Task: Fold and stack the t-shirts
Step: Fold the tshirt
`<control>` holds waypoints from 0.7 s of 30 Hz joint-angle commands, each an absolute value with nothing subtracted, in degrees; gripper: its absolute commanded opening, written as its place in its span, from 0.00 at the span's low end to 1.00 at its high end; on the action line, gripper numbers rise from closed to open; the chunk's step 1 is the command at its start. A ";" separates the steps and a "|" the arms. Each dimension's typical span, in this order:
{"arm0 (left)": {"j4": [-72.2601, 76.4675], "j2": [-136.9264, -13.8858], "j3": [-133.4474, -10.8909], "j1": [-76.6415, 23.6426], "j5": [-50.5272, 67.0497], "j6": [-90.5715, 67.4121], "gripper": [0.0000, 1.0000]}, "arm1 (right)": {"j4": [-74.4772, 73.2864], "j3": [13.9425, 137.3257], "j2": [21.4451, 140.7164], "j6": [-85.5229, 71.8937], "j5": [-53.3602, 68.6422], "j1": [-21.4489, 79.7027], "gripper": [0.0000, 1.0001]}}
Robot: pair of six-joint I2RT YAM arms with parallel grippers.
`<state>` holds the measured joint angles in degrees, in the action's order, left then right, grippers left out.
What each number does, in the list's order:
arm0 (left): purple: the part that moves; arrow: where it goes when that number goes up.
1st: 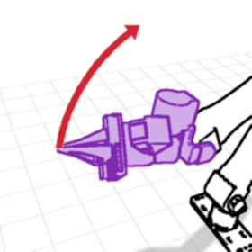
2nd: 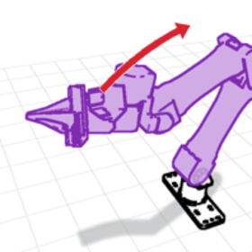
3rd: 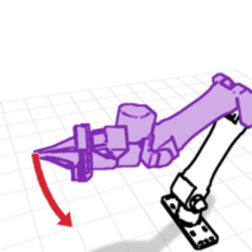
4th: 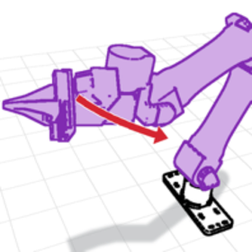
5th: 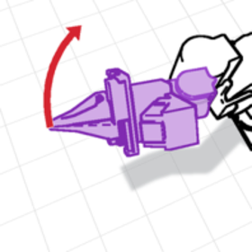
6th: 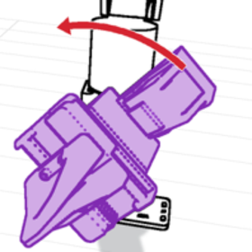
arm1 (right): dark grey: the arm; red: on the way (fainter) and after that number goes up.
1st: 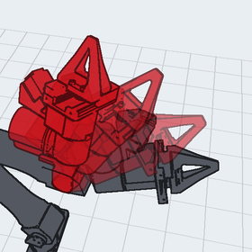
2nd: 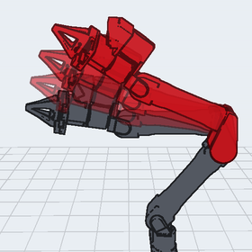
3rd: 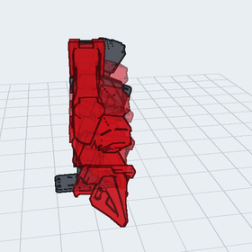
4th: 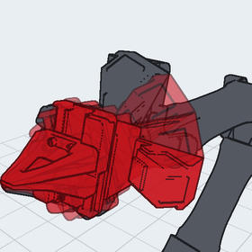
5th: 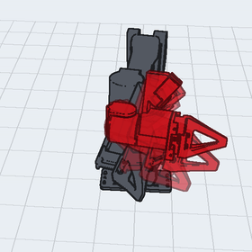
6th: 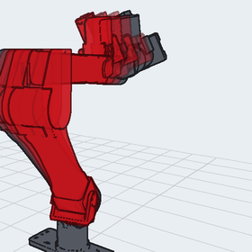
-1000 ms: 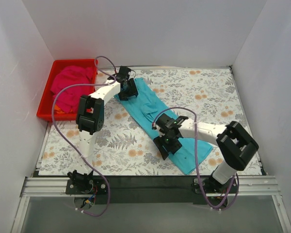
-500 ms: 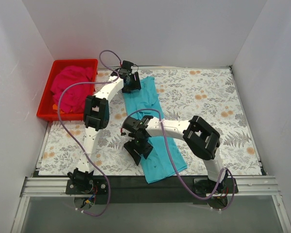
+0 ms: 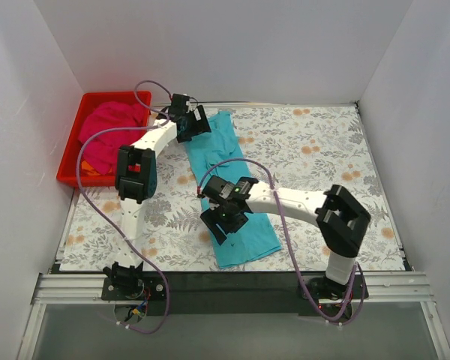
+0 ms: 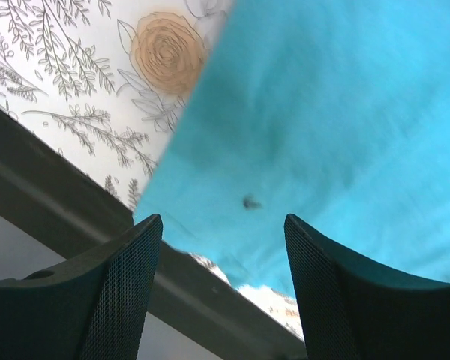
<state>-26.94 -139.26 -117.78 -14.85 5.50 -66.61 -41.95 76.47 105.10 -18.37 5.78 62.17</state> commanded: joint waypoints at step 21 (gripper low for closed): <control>-28.92 -110.12 -83.94 -25.84 -10.02 -78.49 0.56 | -40.17 50.98 74.71 -18.46 -1.58 39.29 0.60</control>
